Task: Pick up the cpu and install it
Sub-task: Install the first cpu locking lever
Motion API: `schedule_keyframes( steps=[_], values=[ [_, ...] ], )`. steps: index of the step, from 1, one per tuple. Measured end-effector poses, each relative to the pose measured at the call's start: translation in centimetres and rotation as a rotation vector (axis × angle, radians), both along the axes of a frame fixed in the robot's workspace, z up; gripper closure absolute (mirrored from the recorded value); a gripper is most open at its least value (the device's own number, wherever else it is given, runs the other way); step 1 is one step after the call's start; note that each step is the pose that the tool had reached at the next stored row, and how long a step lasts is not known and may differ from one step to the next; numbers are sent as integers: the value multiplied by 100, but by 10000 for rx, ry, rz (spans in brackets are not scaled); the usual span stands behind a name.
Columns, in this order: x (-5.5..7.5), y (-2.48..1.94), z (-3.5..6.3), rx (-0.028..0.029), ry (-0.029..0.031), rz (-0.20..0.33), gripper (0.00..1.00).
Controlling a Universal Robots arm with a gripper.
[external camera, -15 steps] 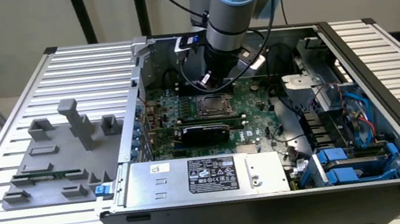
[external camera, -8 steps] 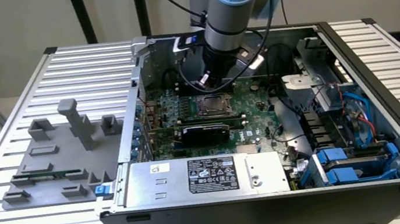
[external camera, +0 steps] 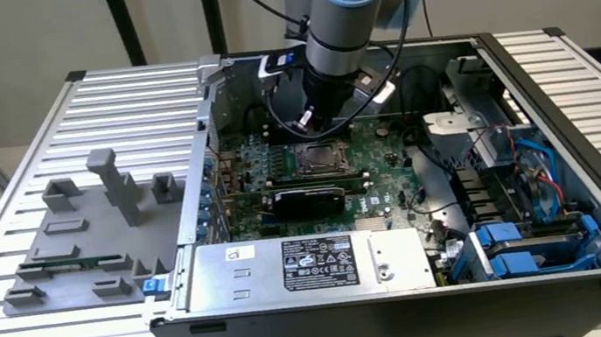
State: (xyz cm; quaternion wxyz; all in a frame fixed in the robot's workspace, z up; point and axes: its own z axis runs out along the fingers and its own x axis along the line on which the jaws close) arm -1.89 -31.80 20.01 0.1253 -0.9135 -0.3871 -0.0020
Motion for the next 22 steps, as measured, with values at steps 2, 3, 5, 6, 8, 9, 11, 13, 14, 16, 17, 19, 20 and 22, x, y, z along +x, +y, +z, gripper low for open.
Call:
schedule_keyframes(
  steps=[2,3,5,6,8,9,11,13,14,16,17,19,20,22],
  values=[
    [0,1,11,3,0,7,89],
    [0,1,13,4,-2,12,89],
    [0,0,30,3,-2,18,89],
    [-1,0,41,2,-2,22,89],
    [-2,1,63,3,-2,30,89],
    [-5,1,72,3,-3,34,89],
    [-18,1,85,3,-2,46,89],
    [-44,1,88,5,-3,57,89],
    [-59,1,88,4,-2,60,89],
    [-86,0,90,0,-1,66,89],
    [-95,0,90,0,0,71,89],
    [-101,0,90,1,5,79,89],
    [-101,0,89,2,6,82,89],
    [-102,0,88,1,7,84,89]
  ],
)
